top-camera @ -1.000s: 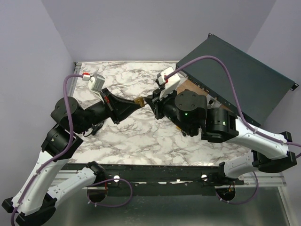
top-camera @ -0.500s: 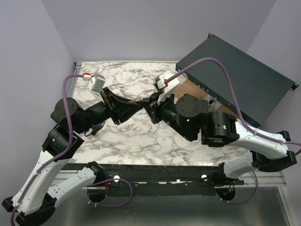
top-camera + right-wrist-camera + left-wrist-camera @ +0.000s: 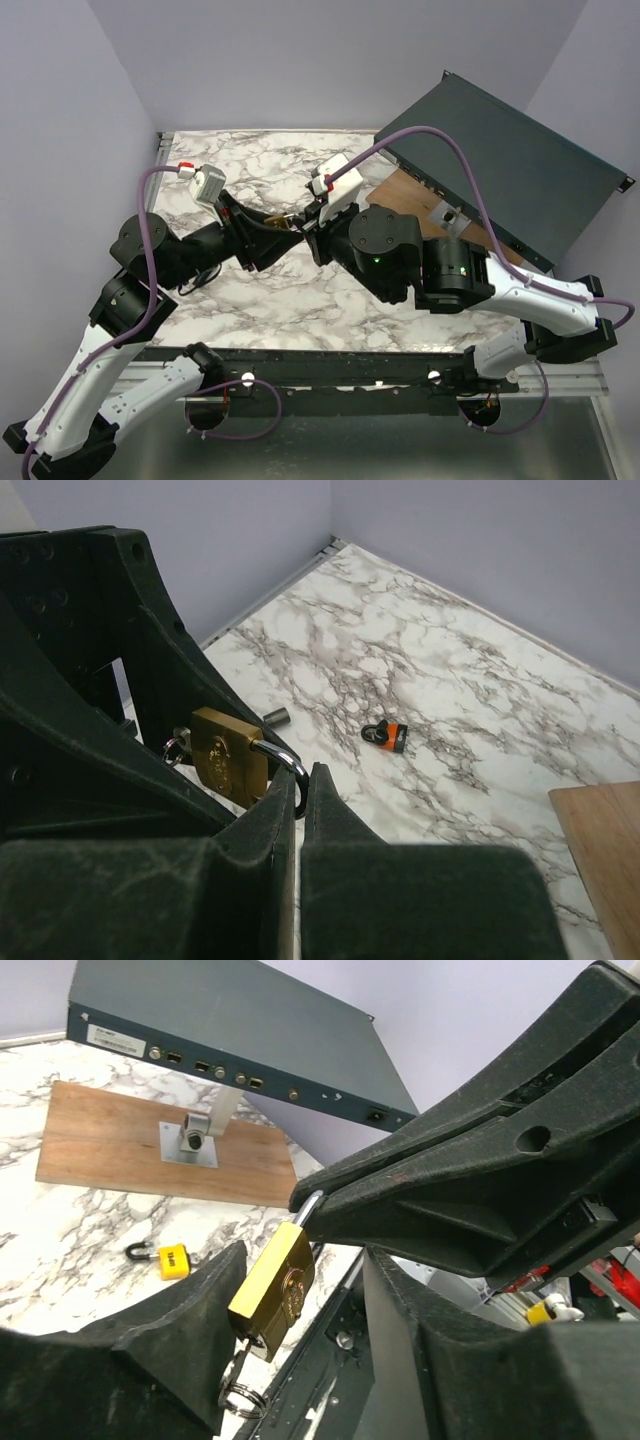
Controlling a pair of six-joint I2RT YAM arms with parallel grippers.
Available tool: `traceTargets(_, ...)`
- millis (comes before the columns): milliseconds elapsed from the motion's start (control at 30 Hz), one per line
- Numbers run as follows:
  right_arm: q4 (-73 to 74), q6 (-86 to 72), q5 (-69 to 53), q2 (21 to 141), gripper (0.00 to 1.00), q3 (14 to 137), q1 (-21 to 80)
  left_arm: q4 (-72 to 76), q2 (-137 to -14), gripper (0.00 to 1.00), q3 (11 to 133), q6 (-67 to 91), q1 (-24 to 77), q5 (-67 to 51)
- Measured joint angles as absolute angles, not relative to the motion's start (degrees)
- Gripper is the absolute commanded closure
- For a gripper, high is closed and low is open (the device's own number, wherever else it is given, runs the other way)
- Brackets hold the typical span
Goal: Lock with the key
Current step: Lock the lock.
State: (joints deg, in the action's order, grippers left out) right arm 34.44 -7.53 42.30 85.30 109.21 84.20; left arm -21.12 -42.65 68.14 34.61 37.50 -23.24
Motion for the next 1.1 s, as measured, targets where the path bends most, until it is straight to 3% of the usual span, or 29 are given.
traceTargets(333, 34.4, -7.6, 41.7, 85.4, 0.99, 109.2, 85.5, -24.1, -41.0, 0.48, 69.1, 30.9, 35.0, -23.7)
traceTargets(600, 35.8, -8.1, 40.8, 84.8, 0.99, 109.2, 85.9, -24.6, -41.6, 0.51, 70.5, 29.7, 25.9, -34.9)
traceTargets(1100, 40.6, -8.1, 36.2, 82.7, 0.99, 112.2, 86.3, -20.5, -42.3, 0.56, 69.6, 29.4, 21.1, -50.3)
